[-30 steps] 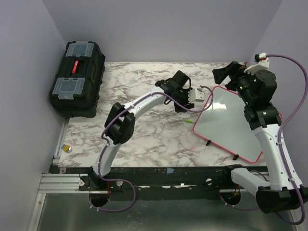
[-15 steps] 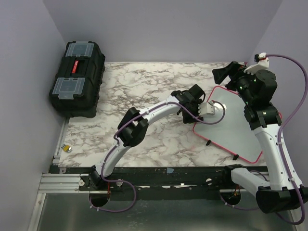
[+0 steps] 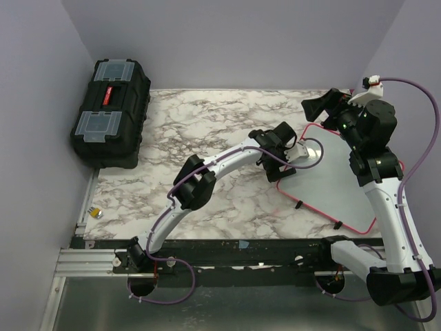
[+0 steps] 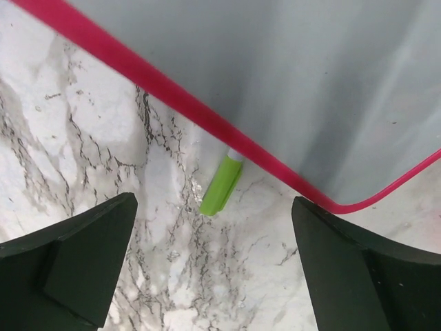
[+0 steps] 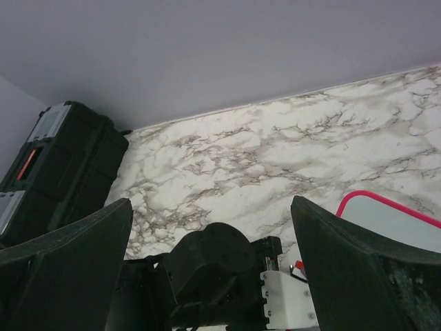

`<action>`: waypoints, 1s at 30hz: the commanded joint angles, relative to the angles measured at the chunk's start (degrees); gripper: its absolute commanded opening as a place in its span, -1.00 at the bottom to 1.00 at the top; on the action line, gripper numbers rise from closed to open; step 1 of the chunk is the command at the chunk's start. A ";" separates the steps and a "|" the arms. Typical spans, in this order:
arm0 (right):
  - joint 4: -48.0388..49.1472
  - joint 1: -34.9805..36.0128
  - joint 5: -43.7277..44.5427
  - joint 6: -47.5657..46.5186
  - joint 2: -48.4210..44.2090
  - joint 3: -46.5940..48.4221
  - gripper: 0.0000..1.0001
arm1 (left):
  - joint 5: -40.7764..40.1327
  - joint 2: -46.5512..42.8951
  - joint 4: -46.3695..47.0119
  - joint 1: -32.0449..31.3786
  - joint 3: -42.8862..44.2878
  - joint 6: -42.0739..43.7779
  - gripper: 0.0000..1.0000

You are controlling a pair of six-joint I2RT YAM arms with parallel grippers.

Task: Write a sentence on the whiteboard
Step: Pick up the whiteboard marker from the center of the board.

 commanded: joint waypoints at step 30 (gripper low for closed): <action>1.72 0.04 -8.53 4.62 1.70 1.16 1.00 | 15.17 5.62 -1.94 0.65 2.96 -7.20 0.94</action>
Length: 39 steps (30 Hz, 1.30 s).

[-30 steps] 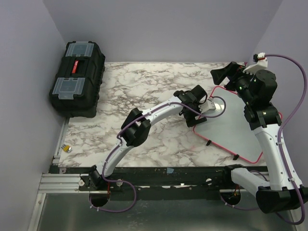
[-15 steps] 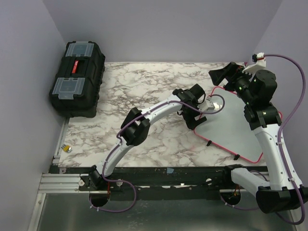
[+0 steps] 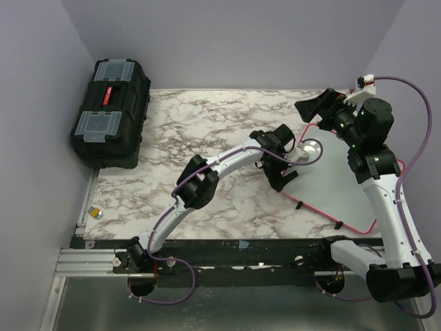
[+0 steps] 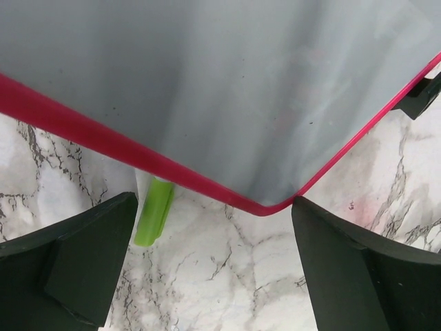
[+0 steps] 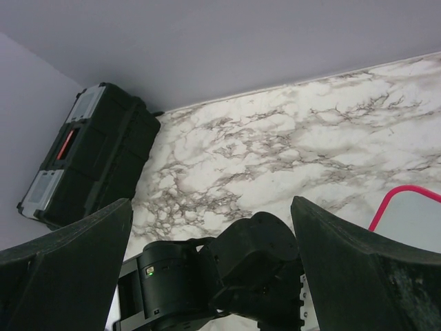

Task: Write a sentence on the whiteboard
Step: Pick up the whiteboard marker from the center of the board.

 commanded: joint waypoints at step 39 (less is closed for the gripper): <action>2.06 0.04 -4.14 2.26 1.36 0.86 1.00 | -17.73 -10.39 11.55 -1.98 -26.29 1.12 -1.00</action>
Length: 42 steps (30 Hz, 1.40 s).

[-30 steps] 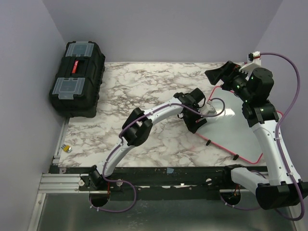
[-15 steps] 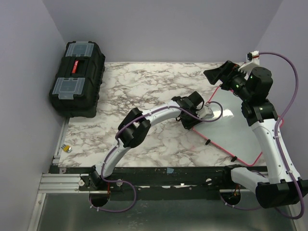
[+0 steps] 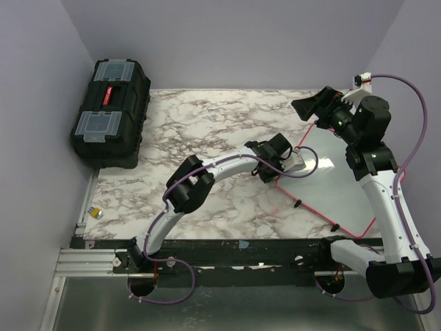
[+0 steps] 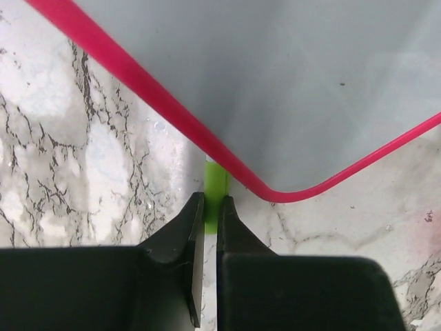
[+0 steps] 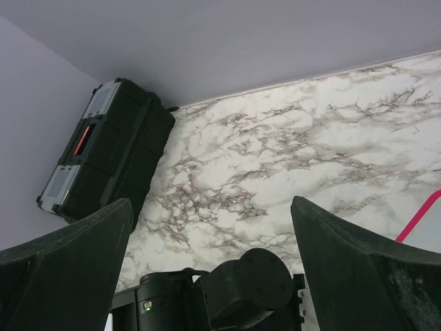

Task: Write a sentence on the whiteboard
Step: Pick up the whiteboard marker from the center of the board, then move the whiteboard stand to the center of the board.

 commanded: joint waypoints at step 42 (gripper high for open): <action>-21.07 -12.86 73.42 12.40 -2.10 -13.21 1.00 | -0.11 -65.96 8.50 7.76 -60.22 -25.17 -1.00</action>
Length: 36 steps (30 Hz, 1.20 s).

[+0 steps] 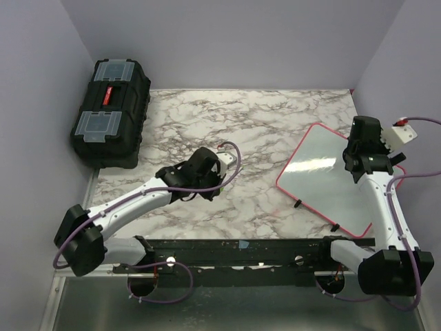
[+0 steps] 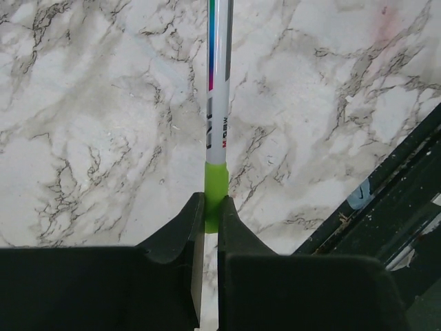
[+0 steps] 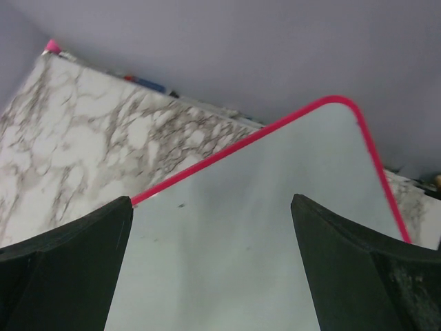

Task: Write a sentence on the whiteboard
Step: Move the whiteboard stand to the center of the board.

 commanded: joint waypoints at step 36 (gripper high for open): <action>17.26 -43.56 -43.02 6.78 0.19 -17.60 1.00 | 0.33 -26.30 -10.10 0.51 -6.23 1.02 -1.00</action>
